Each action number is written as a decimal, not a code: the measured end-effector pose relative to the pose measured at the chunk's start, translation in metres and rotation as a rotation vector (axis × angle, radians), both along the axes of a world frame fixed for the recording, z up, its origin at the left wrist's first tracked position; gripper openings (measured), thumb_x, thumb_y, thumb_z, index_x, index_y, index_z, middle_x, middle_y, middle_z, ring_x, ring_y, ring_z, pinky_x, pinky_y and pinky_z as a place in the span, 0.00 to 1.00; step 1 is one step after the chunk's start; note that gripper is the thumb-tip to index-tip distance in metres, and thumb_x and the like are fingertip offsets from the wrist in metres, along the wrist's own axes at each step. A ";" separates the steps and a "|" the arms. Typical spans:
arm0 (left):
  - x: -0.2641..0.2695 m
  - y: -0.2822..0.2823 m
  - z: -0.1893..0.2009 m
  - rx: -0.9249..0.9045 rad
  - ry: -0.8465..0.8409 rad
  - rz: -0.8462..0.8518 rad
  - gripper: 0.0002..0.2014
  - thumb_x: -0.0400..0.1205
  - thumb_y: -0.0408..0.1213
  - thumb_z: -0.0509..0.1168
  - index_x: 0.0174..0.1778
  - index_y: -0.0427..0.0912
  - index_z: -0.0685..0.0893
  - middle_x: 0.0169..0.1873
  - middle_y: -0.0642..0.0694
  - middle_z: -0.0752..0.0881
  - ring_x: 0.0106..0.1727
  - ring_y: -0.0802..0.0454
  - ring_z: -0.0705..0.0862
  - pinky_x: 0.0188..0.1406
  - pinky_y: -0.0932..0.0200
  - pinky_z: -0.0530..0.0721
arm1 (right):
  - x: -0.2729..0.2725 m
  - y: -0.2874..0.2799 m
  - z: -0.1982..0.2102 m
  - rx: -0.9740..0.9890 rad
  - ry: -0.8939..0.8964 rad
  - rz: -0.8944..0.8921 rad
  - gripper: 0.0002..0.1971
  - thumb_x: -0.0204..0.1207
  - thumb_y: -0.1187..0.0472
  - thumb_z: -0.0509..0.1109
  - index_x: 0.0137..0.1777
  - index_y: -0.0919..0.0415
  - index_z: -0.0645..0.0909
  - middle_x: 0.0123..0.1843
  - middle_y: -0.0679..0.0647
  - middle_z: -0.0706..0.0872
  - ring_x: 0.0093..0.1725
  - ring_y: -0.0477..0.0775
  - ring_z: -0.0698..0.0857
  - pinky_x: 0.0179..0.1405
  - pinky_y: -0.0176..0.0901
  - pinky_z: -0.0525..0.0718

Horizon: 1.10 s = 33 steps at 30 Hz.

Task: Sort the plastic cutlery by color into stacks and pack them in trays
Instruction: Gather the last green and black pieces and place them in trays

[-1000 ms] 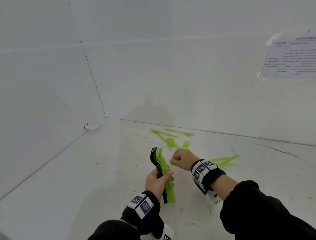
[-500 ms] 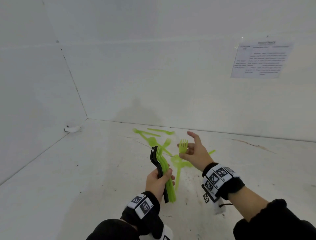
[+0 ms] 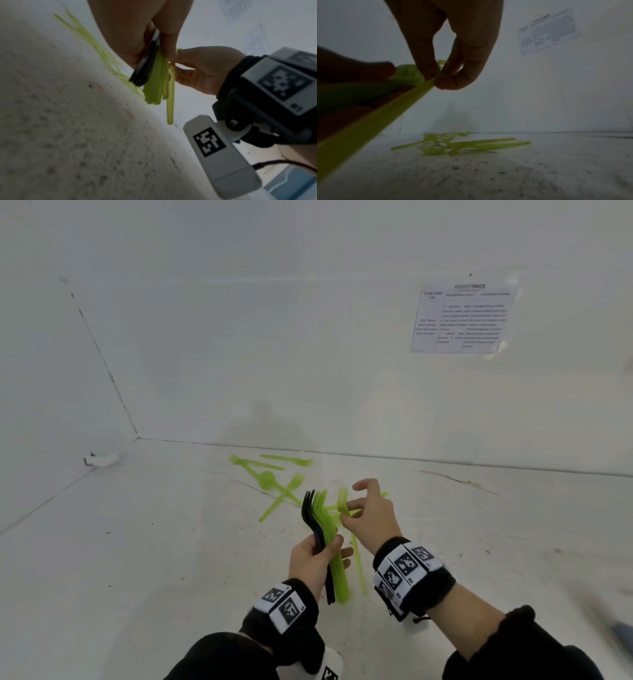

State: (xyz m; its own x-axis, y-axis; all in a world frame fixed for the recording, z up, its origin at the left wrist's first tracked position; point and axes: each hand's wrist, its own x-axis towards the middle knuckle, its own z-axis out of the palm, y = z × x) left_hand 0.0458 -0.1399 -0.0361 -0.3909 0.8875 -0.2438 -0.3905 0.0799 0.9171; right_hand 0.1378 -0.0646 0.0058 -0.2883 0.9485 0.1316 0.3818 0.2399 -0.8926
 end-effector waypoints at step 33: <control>0.007 -0.001 0.020 -0.011 0.048 -0.202 0.08 0.85 0.26 0.56 0.52 0.35 0.81 0.37 0.40 0.83 0.31 0.49 0.84 0.33 0.60 0.85 | 0.008 -0.013 -0.007 -0.340 0.334 0.159 0.11 0.74 0.72 0.70 0.40 0.54 0.80 0.43 0.52 0.85 0.21 0.40 0.79 0.20 0.34 0.77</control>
